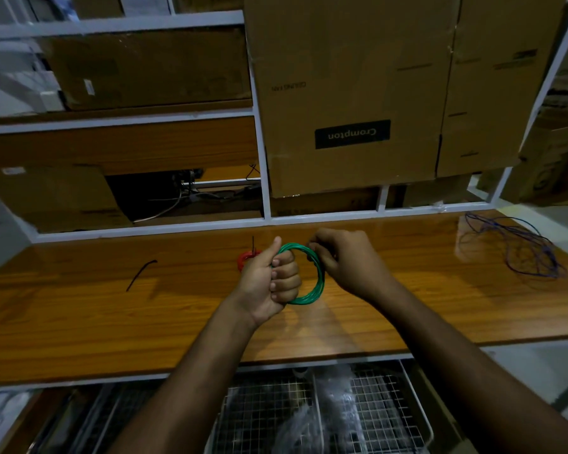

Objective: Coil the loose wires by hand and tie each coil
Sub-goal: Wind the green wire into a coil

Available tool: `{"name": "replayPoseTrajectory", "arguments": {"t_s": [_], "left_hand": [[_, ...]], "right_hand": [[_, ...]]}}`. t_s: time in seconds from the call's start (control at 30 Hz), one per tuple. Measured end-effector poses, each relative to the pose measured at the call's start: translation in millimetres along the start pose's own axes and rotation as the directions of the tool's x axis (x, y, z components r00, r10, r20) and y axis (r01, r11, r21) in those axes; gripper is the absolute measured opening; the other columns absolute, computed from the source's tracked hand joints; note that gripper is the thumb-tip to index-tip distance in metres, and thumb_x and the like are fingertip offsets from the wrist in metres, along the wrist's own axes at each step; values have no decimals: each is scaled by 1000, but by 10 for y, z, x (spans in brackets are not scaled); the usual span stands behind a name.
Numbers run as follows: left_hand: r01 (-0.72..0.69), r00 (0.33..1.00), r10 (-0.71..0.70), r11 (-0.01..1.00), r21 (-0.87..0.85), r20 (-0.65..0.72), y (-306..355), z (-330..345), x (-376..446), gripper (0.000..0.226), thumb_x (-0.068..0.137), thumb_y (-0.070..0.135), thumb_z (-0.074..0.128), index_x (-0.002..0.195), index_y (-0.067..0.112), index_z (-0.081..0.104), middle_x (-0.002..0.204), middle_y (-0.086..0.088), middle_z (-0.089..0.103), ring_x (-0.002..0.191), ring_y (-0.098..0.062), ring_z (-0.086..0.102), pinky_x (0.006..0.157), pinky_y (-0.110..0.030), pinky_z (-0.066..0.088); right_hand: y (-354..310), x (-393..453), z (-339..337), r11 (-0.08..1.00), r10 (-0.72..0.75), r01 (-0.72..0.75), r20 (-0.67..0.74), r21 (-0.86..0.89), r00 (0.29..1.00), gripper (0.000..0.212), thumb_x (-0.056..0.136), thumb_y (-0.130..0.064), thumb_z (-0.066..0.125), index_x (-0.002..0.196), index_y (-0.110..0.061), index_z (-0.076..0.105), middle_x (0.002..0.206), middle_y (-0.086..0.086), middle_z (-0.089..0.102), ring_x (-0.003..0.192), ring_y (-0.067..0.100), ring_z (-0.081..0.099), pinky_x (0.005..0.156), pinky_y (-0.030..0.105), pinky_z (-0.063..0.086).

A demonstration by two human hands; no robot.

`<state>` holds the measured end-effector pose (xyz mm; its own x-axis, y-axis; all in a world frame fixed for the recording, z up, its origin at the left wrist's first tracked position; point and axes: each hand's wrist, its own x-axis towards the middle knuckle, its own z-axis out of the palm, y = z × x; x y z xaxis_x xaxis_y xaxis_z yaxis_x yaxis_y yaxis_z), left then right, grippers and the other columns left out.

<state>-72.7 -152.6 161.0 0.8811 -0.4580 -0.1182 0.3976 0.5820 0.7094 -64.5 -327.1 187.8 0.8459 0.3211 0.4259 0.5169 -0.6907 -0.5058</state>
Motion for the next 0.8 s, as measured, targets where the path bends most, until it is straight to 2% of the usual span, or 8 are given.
{"name": "replayPoseTrajectory", "arguments": {"t_s": [0.13,0.27,0.33,0.43,0.5,0.6,0.7,0.8], "left_hand": [[-31,999,31,1000,4,-35,-43,3,52,52,103,46,33,57,21,38,44,7,28,32,-4,26,32,-16,17],[-20,999,21,999,33,-37,-139,-4,93,53,103,47,32,57,21,40,45,8,29,33,-4,27,32,-16,19],[-6,999,8,999,42,-39,-195,-35,113,54,103,48,32,56,21,41,46,8,29,34,-4,27,32,-16,20],[-21,998,23,999,32,-57,-251,-112,115,54,101,48,34,55,20,40,45,7,28,33,-4,27,32,-17,22],[-48,996,49,999,10,-77,-269,-192,83,54,101,48,35,55,20,40,44,7,29,33,-5,29,32,-17,25],[-84,989,85,996,15,-122,-306,-320,17,57,103,48,32,54,20,40,44,6,31,35,-6,31,35,-19,30],[-101,975,107,994,43,-195,-364,-483,-37,56,105,48,26,60,17,40,49,3,36,42,-11,37,43,-24,39],[-88,968,112,989,115,-225,-369,-681,-100,53,106,44,21,67,12,37,56,-2,46,50,-17,47,57,-31,44]], "right_hand": [[-7,-253,113,998,15,-13,-33,68,999,30,103,-24,42,126,-21,60,85,-4,67,72,8,64,63,34,56],[45,-342,333,998,-8,0,-114,-69,993,22,102,-28,48,120,-19,58,87,-2,66,71,12,59,59,31,47],[109,-359,430,990,17,-31,-101,-140,995,20,102,-27,50,117,-17,58,91,2,67,74,17,59,61,34,46],[197,-363,537,976,64,-74,-52,-205,997,19,104,-30,45,102,-17,58,80,3,64,64,17,51,55,34,36],[222,-348,564,993,107,-107,-5,-54,994,23,104,-32,43,94,-18,58,74,1,62,62,17,54,56,40,42],[213,-315,644,980,134,-144,80,134,988,30,106,-32,40,84,-18,56,72,-1,61,63,14,56,59,38,44],[168,-268,796,992,114,-110,56,-62,992,34,105,-36,38,79,-22,55,66,-2,61,58,16,56,56,39,46],[106,-206,928,974,12,-8,15,-226,1000,31,104,-33,44,79,-19,56,65,1,59,59,19,53,54,37,42]]}}
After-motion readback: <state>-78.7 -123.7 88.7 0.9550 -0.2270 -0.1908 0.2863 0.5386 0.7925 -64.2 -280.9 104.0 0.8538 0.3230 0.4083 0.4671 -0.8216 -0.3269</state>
